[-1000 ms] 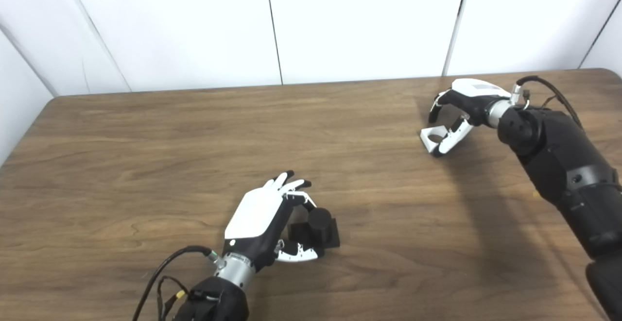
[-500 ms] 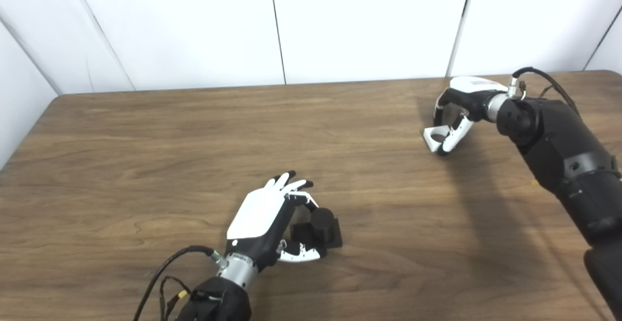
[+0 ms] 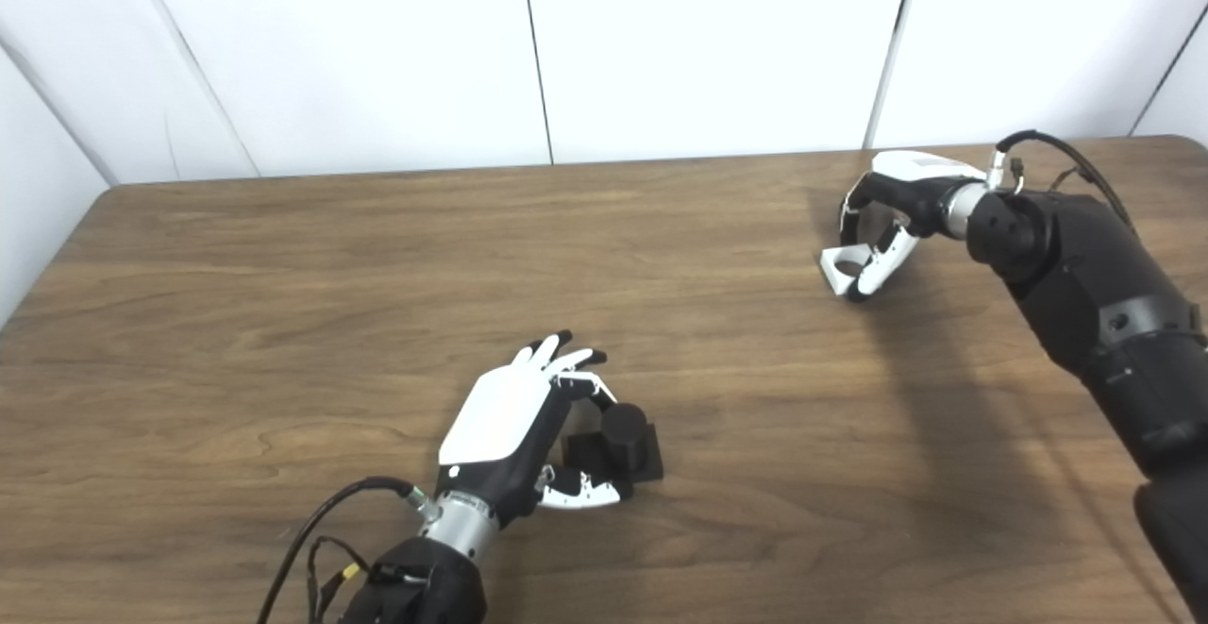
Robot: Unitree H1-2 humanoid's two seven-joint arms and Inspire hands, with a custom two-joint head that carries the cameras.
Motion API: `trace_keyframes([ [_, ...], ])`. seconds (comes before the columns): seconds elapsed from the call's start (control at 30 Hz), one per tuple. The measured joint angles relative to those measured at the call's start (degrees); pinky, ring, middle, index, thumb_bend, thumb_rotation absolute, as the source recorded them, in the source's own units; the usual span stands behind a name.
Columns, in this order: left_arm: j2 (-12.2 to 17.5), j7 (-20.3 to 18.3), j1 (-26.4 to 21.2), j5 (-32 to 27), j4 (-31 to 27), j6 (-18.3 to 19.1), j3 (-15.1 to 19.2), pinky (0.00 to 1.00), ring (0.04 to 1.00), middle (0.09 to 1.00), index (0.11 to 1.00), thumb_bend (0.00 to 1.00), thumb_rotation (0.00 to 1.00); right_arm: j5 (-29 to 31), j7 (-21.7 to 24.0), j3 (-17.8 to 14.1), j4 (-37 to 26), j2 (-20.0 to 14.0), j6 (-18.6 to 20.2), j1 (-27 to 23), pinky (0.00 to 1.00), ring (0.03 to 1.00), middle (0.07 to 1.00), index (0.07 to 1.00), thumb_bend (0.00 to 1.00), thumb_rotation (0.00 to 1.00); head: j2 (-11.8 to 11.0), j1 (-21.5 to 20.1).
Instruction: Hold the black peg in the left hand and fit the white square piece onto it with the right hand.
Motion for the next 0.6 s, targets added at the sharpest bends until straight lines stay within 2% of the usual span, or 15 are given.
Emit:
trace_keyframes([
  [0.6, 0.6, -0.3, -0.1, 0.0, -0.1, -0.3, 0.3, 0.99, 0.985, 0.88, 0.488, 0.52, 0.06, 0.5, -1.9, -2.1, -1.9, 0.3, 0.1, 1.9, 0.87, 0.927, 0.846, 0.486, 0.53, 0.14, -0.4, -0.2],
])
